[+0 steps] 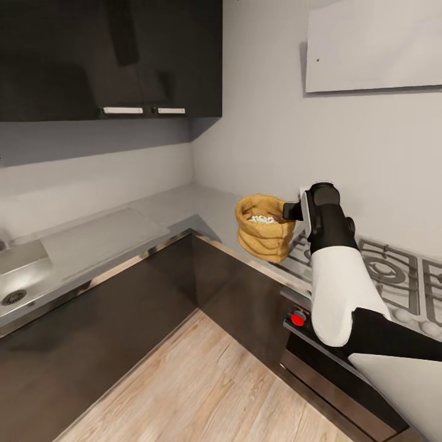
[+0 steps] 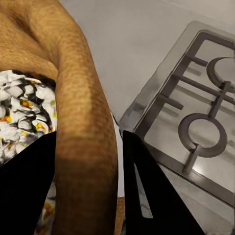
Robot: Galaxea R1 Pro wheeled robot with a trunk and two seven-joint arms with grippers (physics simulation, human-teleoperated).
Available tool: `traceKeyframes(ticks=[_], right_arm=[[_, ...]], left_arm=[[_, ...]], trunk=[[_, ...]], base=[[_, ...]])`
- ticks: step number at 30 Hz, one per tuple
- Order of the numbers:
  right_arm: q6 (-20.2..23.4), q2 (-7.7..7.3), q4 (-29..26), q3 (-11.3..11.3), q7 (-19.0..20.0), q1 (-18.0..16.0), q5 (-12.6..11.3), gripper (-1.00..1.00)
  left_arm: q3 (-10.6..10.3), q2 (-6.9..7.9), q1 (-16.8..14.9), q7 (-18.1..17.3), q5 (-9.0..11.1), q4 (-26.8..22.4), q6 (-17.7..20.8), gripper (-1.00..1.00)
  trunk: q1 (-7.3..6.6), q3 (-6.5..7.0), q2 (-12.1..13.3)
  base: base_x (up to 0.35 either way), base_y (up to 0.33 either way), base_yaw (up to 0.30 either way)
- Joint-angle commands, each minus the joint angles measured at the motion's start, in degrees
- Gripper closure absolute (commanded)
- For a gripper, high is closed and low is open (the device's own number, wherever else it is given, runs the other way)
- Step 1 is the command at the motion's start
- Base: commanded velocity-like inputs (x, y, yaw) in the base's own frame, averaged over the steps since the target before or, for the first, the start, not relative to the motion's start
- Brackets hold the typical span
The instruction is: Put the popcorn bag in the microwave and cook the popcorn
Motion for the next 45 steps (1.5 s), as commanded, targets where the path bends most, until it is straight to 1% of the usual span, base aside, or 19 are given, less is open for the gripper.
traceKeyframes(ticks=[1,3,7,9,12,16,17,18,19,22,24,45], right_arm=[[0.15,0.04,-0.08,-0.18,0.20,0.98,0.06,1.00],[0.15,0.02,-0.10,-0.24,0.45,2.64,-0.09,1.00],[0.15,-0.12,-0.06,-0.52,0.56,3.58,-0.14,1.00],[0.15,-0.25,-0.11,-0.58,0.58,4.60,-0.13,1.00],[0.15,-0.30,-0.32,-0.72,0.63,7.11,-0.15,1.00],[0.15,-0.30,-0.35,-0.97,0.65,8.48,-0.19,1.00],[0.15,-0.30,-0.41,-1.47,0.65,8.79,-0.21,1.00],[0.15,-0.31,-0.48,-2.66,0.65,9.90,-0.19,1.00],[0.15,-0.31,-0.57,-3.17,0.65,10.52,-0.19,1.00],[0.15,-0.36,-0.64,-4.10,0.65,10.91,-0.15,1.00],[0.15,-0.33,-0.71,-4.33,0.65,10.96,-0.12,1.00],[0.15,-0.31,-0.73,-4.30,0.48,10.97,0.04,1.00]], left_arm=[[0.02,-0.01,0.02,0.15,0.19,-0.11,-0.09,-1.00],[0.02,0.03,0.02,0.15,0.15,-0.12,-0.09,-1.00],[0.01,0.02,0.02,0.15,0.13,-0.13,-0.09,-1.00],[-0.02,0.04,0.02,0.15,0.12,-0.13,-0.09,-1.00],[-0.02,0.04,0.02,0.15,0.11,-0.13,-0.09,-1.00],[-0.01,0.04,0.02,0.15,0.11,-0.14,-0.09,-1.00],[-0.01,0.03,0.02,0.15,0.11,-0.14,-0.09,-1.00],[0.01,0.03,0.02,0.15,0.11,-0.14,-0.09,-1.00],[0.02,0.04,0.02,0.15,0.11,-0.14,-0.09,-1.00],[0.02,0.04,0.01,0.15,0.11,-0.14,-0.09,-1.00],[0.02,0.06,0.02,0.15,0.16,-0.17,-0.09,-1.00],[0.02,0.19,0.01,0.07,0.29,-0.22,-0.09,-1.00]], trunk=[[0.01,0.04,-0.04],[0.01,0.22,-0.04],[0.01,0.59,-0.04],[0.01,0.78,-0.04],[0.01,1.05,-0.04],[0.01,1.42,-0.04],[0.01,1.51,-0.04],[0.01,1.60,-0.04],[0.01,1.70,-0.04],[0.01,1.97,-0.04],[0.01,2.15,-0.04],[0.01,4.08,-0.04]], base=[[0.000,0.000,0.000],[0.000,0.000,0.000],[0.000,0.000,0.000],[0.000,0.000,0.000],[0.000,0.000,0.000],[0.000,0.000,0.000],[0.000,0.000,0.000],[0.000,0.000,0.000],[0.000,0.000,0.000],[0.000,0.000,0.000],[0.000,0.000,0.000],[0.000,0.000,0.000]])
